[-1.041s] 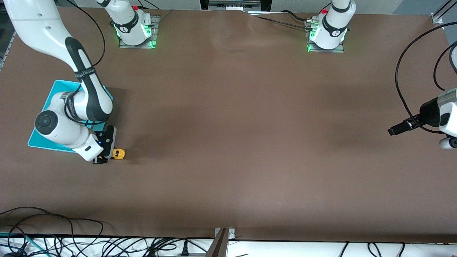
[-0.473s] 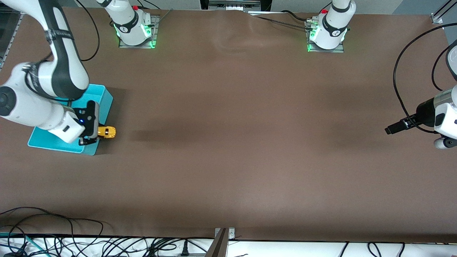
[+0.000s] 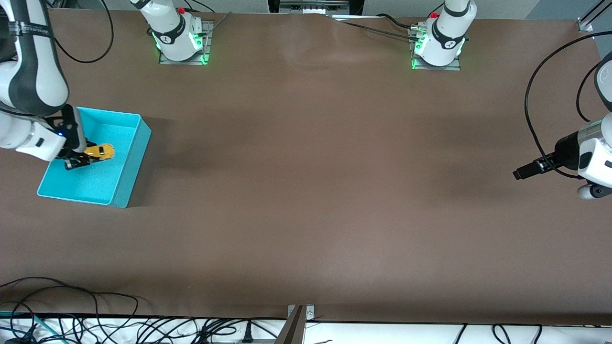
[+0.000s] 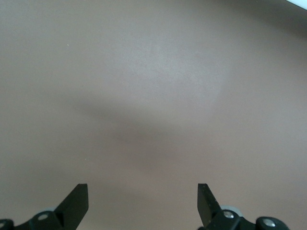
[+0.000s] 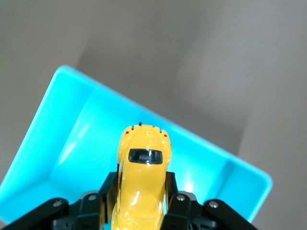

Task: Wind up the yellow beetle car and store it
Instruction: 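Lift the car with the right gripper over the cyan bin, then lower the car into the bin and open the right gripper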

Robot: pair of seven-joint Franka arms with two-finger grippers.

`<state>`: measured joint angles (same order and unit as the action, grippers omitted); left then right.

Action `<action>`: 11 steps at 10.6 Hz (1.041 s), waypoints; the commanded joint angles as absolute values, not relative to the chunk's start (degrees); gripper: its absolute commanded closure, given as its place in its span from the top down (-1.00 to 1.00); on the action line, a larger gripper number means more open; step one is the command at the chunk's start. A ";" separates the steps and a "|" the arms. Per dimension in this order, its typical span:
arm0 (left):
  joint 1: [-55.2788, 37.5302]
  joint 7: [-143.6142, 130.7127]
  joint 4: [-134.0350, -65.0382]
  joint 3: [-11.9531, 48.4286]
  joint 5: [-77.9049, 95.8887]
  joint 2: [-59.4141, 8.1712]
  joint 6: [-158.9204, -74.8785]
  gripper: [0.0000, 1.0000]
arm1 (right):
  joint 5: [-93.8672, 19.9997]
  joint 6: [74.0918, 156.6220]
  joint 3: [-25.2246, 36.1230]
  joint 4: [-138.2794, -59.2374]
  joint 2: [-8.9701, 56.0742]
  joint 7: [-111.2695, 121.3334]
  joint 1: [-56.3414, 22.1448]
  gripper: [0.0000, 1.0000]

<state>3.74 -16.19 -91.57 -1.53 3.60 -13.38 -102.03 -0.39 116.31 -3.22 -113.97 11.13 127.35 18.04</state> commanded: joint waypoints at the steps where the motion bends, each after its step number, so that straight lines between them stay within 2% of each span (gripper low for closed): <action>1: 3.52 -14.50 -91.32 -1.93 5.19 -13.79 -101.87 1.00 | 1.14 120.57 -4.31 -120.74 8.79 136.11 22.22 -0.98; 6: 3.52 -14.41 -91.58 -1.93 4.92 -13.89 -101.78 1.00 | 1.05 129.45 -5.45 -131.38 8.35 147.29 29.08 -0.98; 11: 3.52 -14.41 -91.41 -1.93 4.57 -13.89 -100.72 1.00 | 1.05 137.54 -5.45 -134.64 10.19 150.91 30.85 -0.98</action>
